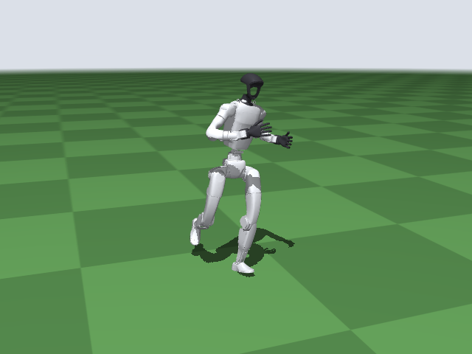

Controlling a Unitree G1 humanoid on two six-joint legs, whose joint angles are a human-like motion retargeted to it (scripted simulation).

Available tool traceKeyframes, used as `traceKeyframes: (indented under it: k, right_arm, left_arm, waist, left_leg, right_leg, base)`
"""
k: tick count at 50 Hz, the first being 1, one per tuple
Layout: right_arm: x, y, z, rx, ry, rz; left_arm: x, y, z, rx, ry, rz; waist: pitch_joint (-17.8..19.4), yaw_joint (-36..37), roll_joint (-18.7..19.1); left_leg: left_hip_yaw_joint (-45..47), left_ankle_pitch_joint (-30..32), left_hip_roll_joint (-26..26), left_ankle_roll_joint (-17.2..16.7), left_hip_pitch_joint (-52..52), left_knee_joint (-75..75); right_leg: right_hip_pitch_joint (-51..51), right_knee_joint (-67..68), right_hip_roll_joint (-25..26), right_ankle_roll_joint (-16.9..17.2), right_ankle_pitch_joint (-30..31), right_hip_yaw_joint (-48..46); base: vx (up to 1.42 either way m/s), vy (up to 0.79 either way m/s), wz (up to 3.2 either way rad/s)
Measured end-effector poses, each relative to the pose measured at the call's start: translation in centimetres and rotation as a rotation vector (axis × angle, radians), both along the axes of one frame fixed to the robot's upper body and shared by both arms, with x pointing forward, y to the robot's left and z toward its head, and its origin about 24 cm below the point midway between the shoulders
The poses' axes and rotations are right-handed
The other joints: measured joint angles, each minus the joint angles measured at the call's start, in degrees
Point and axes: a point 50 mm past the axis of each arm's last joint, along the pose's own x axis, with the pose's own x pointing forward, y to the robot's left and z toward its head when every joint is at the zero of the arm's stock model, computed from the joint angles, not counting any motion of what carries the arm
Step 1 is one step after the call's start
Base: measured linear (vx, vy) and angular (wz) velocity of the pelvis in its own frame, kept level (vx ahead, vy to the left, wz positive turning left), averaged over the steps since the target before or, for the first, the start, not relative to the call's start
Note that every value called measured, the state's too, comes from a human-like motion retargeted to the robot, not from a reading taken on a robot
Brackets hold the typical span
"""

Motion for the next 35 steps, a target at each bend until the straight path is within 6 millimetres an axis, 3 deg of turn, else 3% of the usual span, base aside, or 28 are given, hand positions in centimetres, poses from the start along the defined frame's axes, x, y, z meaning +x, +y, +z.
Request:
traceKeyframes:
  k: [2,3,5,8,10,13,15,16,18,20,22,24,25,27,28,30,32,35]
  right_arm:
    - [0.2,-3.1,-6.6,-0.068,0.264,-0.25]
    - [-0.8,-4.8,-9.5,-0.12,0.382,-0.33]
    - [-4.1,-8.0,-12.5,-0.183,0.555,-0.397]
    - [-9.3,-12.1,-12.7,-0.203,0.726,-0.465]
    - [-12.1,-14.1,-12.5,-0.242,0.83,-0.514]
    - [-14.7,-16.0,-11.8,-0.329,0.927,-0.533]
    - [-15.8,-16.3,-11.3,-0.369,0.953,-0.528]
    - [-15.9,-16.3,-11.1,-0.375,0.945,-0.529]
    - [-15.6,-16.3,-10.8,-0.401,0.911,-0.535]
    - [-14.1,-16.7,-10.2,-0.465,0.831,-0.542]
    - [-12.3,-17.3,-10.7,-0.442,0.762,-0.626]
    - [-9.4,-17.6,-11.8,-0.405,0.684,-0.734]
    - [-7.1,-17.4,-12.0,-0.404,0.619,-0.776]
    - [-1.2,-15.7,-9.4,-0.412,0.383,-0.762]
    - [1.2,-14.2,-7.2,-0.356,0.267,-0.725]
    - [3.8,-10.4,-2.8,-0.174,0.093,-0.603]
    - [4.0,-7.0,0.9,-0.06,-0.046,-0.453]
    - [2.5,-3.8,4.4,-0.041,-0.198,-0.246]
  left_arm:
    - [5.2,-2.6,3.2,0.002,-0.195,-0.049]
    - [6.9,-4.1,6.1,0.02,-0.323,-0.091]
    - [7.9,-6.9,12.4,0.043,-0.603,-0.183]
    - [5.4,-8.5,18.9,-0.098,-0.925,-0.247]
    - [3.1,-8.4,20.7,-0.221,-1.047,-0.293]
    - [0.8,-8.0,21.6,-0.236,-1.16,-0.322]
    - [0.4,-7.9,21.2,-0.184,-1.161,-0.324]
    - [0.6,-7.7,20.6,-0.156,-1.131,-0.308]
    - [1.5,-6.9,18.9,-0.102,-1.028,-0.266]
    - [2.7,-5.1,16.5,-0.071,-0.873,-0.207]
    - [4.4,-2.9,12.0,-0.014,-0.621,-0.066]
    - [5.2,-0.3,4.9,-0.014,-0.28,0.124]
    - [4.8,0.7,0.8,-0.014,-0.098,0.212]
    - [2.2,1.9,-4.6,-0.03,0.14,0.275]
    - [0.7,2.2,-5.6,-0.018,0.199,0.262]
    - [-1.5,2.7,-5.4,0.024,0.263,0.177]
    - [-2.3,2.4,-4.4,-0.019,0.29,0.091]
    - [-3.7,3.0,-3.5,0.071,0.339,0.023]
  waist:
    - [1.7,-2.2,-4.4]
    - [1.9,-3.8,-5.4]
    - [0.6,-8.4,-5.2]
    - [-2.6,-20.6,-0.1]
    - [-4.1,-29.3,2.2]
    - [-3.6,-39.3,0.5]
    - [-3.0,-42.6,-1.7]
    - [-2.3,-42.9,-2.6]
    - [-1.3,-42.5,-4.0]
    - [-1.0,-40.5,-2.4]
    - [0.1,-37.2,0.4]
    - [3.2,-31.8,3.4]
    - [5.2,-28.7,4.8]
    - [7.1,-23.2,6.1]
    - [6.7,-20.2,6.3]
    - [4.2,-13.0,5.5]
    - [0.7,-6.2,2.9]
    - [-2.7,-0.6,1.8]
  left_leg:
    - [-2.4,-7.8,-3.9,3.9,-2.1,10.5]
    - [-3.6,-10.2,-5.1,4.2,-2.0,13.2]
    - [-7.3,-12.2,-5.7,2.9,0.6,13.6]
    - [-16.3,-7.3,-2.8,-2.0,7.9,7.6]
    - [-22.2,0.0,-0.8,-5.2,12.9,3.2]
    - [-25.6,12.6,1.2,-8.7,22.4,-2.4]
    - [-22.0,17.3,4.0,-8.5,28.0,-3.3]
    - [-18.3,15.9,5.6,-6.6,29.4,0.1]
    - [-12.5,9.4,8.3,-2.2,28.9,12.3]
    - [-10.4,0.7,11.4,-1.6,21.3,33.5]
    - [-14.2,-6.2,10.8,1.6,13.2,49.8]
    - [-16.5,-12.7,9.0,4.6,8.2,59.4]
    - [-17.1,-16.3,7.6,6.9,6.3,62.8]
    - [-16.2,-20.1,4.6,10.0,-0.2,65.3]
    - [-15.6,-20.6,3.3,10.9,-4.5,64.8]
    - [-14.4,-20.0,0.7,11.2,-12.7,59.0]
    - [-12.7,-16.1,-2.8,11.2,-17.5,43.2]
    - [-2.5,-2.9,-5.0,8.3,-11.2,6.1]
  right_leg:
    - [-11.6,10.5,-4.1,0.3,-7.1,2.1]
    - [-17.0,12.7,-5.2,0.6,-9.1,2.9]
    - [-25.8,10.9,-6.2,0.8,-10.7,2.1]
    - [-29.8,-7.3,-5.2,1.8,-7.0,-3.5]
    - [-28.6,-25.9,-4.3,4.1,-0.9,-4.9]
    - [-23.7,-49.0,-6.2,9.1,5.3,-1.6]
    - [-22.0,-54.7,-8.8,11.1,3.0,-1.3]
    - [-21.0,-55.5,-10.4,11.5,0.9,-2.7]
    - [-19.3,-56.0,-14.0,12.4,-1.7,-7.0]
    - [-19.6,-54.6,-15.6,10.8,4.0,-11.1]
    - [-22.2,-45.6,-16.0,8.9,9.1,-12.8]
    - [-25.4,-30.7,-14.9,7.2,2.1,-11.9]
    - [-26.4,-23.9,-13.9,6.7,-2.1,-11.2]
    - [-25.7,-18.7,-12.3,6.3,-5.6,-11.2]
    - [-25.1,-18.4,-11.3,5.8,-6.2,-11.6]
    - [-23.9,-19.0,-9.3,4.1,-5.9,-12.1]
    - [-21.6,-23.4,-8.1,3.7,-2.1,-12.7]
    - [-15.8,-25.9,-6.6,4.4,7.8,-9.8]
  base:
    - [1.46,0.05,1.41]
    - [1.48,0.02,1.56]
    - [1.52,-0.02,1.75]
    - [1.57,-0.17,2.43]
    - [1.59,-0.42,2.83]
    - [1.59,-0.71,2.6]
    - [1.52,-0.9,1.88]
    - [1.42,-0.95,1.31]
    - [1.31,-0.95,0.77]
    - [1.18,-0.86,0.23]
    - [1.08,-0.75,0.03]
    - [1.0,-0.65,-0.55]
    - [0.87,-0.55,-0.77]
    - [0.82,-0.44,-0.62]
    - [0.84,-0.39,-0.41]
    - [0.87,-0.35,-0.19]
    - [0.88,-0.16,0.37]
    - [1.01,0.14,0.93]
